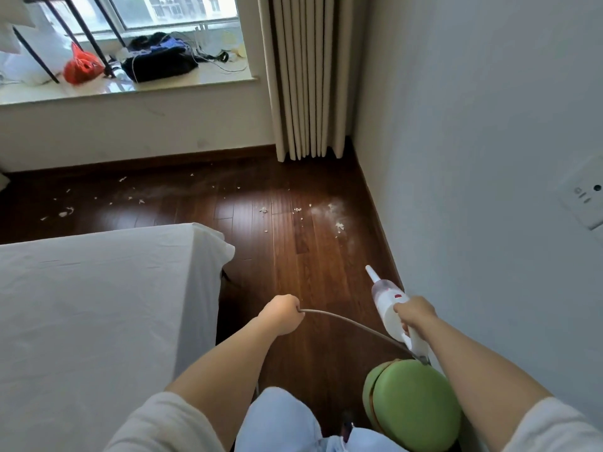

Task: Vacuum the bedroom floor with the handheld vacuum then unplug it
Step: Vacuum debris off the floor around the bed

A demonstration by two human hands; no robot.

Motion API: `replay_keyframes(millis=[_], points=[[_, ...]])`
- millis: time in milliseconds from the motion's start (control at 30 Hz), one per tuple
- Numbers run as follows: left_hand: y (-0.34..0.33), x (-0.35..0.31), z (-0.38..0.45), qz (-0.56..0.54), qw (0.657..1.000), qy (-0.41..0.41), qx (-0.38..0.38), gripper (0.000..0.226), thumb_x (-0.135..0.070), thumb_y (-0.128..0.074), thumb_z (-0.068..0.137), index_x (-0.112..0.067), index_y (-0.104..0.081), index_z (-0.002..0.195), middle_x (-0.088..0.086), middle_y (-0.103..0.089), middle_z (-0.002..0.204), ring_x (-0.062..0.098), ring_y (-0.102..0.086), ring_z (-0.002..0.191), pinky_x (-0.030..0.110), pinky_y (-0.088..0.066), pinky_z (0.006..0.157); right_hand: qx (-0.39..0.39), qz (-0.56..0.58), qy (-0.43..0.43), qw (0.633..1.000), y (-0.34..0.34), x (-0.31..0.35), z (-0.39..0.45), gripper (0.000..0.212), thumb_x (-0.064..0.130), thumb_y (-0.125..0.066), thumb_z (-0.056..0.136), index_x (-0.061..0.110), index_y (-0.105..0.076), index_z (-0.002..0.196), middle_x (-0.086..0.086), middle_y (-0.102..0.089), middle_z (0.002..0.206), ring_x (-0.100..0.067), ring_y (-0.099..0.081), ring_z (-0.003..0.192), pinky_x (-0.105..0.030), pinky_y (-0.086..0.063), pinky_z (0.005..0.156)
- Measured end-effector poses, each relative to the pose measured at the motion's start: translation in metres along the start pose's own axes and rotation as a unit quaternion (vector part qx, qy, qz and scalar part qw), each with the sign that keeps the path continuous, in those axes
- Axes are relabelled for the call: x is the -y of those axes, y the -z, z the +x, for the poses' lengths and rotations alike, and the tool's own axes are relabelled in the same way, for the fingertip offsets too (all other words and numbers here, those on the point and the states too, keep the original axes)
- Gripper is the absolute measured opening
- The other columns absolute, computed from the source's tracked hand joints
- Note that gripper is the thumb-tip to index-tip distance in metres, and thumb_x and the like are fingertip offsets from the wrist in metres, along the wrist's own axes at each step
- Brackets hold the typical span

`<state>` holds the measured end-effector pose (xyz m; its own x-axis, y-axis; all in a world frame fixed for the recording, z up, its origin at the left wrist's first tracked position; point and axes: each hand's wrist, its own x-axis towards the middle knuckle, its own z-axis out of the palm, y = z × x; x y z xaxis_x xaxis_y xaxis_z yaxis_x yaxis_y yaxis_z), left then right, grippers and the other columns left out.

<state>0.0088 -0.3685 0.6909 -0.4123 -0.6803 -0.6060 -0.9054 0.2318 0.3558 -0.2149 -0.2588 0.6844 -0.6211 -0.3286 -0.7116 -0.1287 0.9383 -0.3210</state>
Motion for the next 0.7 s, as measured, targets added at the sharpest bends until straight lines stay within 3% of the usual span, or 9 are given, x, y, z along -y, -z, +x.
replay_keyframes(millis=[67,100,167,233,300,467,700], points=[[0.004,-0.004,0.008,0.005,1.000,0.000,0.008,0.027,-0.025,-0.049,0.097,-0.009,-0.061,0.116,0.008,-0.064,0.111,0.020,-0.062,0.099,0.024,-0.050,0.080,0.004,-0.003,-0.019,1.000,0.005,0.005,0.008,0.037,0.017,-0.049,0.096,-0.005,-0.053,0.126,-0.019,-0.062,0.100,-0.024,-0.054,0.068,-0.025,-0.039,0.050],[0.010,-0.006,0.016,0.009,1.000,0.000,0.009,0.027,-0.025,-0.048,0.097,-0.009,-0.061,0.115,0.009,-0.064,0.111,0.020,-0.062,0.099,0.025,-0.050,0.081,0.006,0.001,-0.027,1.000,0.007,0.011,0.014,0.038,0.017,-0.048,0.097,-0.004,-0.052,0.128,-0.019,-0.062,0.105,-0.025,-0.054,0.076,-0.026,-0.041,0.053],[0.021,-0.007,0.032,0.012,1.000,-0.001,0.009,0.027,-0.025,-0.049,0.097,-0.009,-0.061,0.114,0.009,-0.063,0.111,0.020,-0.061,0.100,0.024,-0.049,0.080,-0.002,0.024,-0.038,0.999,0.011,0.023,0.025,0.040,0.019,-0.047,0.098,-0.004,-0.049,0.131,-0.020,-0.060,0.117,-0.026,-0.054,0.090,-0.029,-0.049,0.074],[0.032,-0.008,0.051,0.022,1.000,-0.008,0.014,0.026,-0.024,-0.049,0.097,-0.008,-0.062,0.114,0.008,-0.063,0.111,0.020,-0.060,0.099,0.023,-0.047,0.077,-0.014,0.054,-0.054,0.997,0.013,0.034,0.036,0.043,0.021,-0.048,0.099,-0.001,-0.045,0.135,-0.020,-0.054,0.130,-0.029,-0.055,0.108,-0.032,-0.046,0.094],[0.043,-0.008,0.070,0.036,0.999,-0.019,0.023,0.026,-0.025,-0.050,0.096,-0.008,-0.062,0.112,0.008,-0.062,0.112,0.020,-0.060,0.099,0.023,-0.045,0.075,-0.023,0.071,-0.069,0.995,0.014,0.046,0.044,0.044,0.023,-0.051,0.098,0.002,-0.044,0.135,-0.019,-0.051,0.133,-0.030,-0.051,0.119,-0.033,-0.045,0.100],[0.082,-0.009,0.111,0.057,0.996,-0.043,0.045,0.025,-0.025,-0.050,0.096,-0.008,-0.061,0.112,0.008,-0.062,0.112,0.022,-0.060,0.100,0.023,-0.046,0.075,-0.040,0.126,-0.060,0.989,0.020,0.078,0.067,0.037,0.022,-0.057,0.093,-0.004,-0.054,0.120,-0.020,-0.061,0.107,-0.028,-0.056,0.090,-0.031,-0.044,0.074],[0.138,-0.005,0.170,0.102,0.990,-0.080,0.060,0.026,-0.026,-0.049,0.096,-0.007,-0.061,0.110,0.010,-0.062,0.112,0.026,-0.060,0.101,0.030,-0.048,0.078,-0.031,0.132,-0.053,0.989,0.014,0.137,0.078,0.037,0.017,-0.059,0.091,-0.003,-0.052,0.120,-0.024,-0.061,0.108,-0.031,-0.057,0.086,-0.031,-0.045,0.071]])
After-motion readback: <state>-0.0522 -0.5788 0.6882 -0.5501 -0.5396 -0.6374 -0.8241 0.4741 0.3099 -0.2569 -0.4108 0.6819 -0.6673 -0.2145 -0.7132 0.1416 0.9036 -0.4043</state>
